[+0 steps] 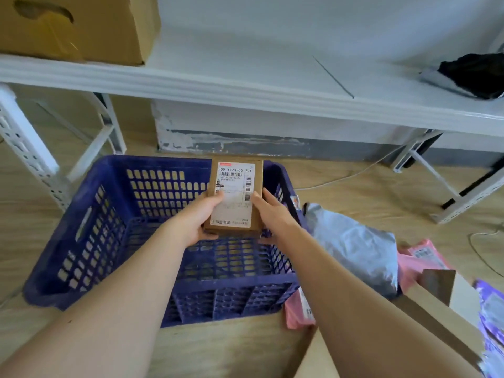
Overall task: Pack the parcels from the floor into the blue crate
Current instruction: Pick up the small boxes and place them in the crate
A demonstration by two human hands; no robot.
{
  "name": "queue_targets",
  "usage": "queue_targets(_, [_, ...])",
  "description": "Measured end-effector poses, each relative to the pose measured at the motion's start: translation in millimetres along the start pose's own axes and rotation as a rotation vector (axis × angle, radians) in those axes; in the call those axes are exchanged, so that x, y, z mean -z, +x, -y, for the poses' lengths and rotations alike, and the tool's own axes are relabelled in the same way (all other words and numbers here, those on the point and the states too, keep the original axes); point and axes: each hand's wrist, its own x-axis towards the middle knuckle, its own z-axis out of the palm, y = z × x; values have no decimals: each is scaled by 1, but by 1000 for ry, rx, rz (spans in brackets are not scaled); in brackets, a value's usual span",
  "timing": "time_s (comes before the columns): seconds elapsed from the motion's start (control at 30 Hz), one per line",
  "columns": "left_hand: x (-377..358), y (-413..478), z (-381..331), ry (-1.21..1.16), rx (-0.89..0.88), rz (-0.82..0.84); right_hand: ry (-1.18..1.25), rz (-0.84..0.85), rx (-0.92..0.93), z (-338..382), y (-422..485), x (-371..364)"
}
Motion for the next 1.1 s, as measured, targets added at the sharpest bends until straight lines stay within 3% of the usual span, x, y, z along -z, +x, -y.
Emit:
queue_targets(0.5, [34, 85, 53, 78, 106, -153, -6, 21, -178, -69, 95, -63])
queue_targets(0.7, [24, 100, 51, 107, 142, -89, -150, -76, -150, -69, 114, -53])
queue_targets(0.97, [-12, 136, 69, 236, 196, -8, -423, -212, -290, -83, 131, -30])
queue_targets(1.1, [-25, 146, 78, 273, 236, 32, -436, -244, -324, -89, 141, -32])
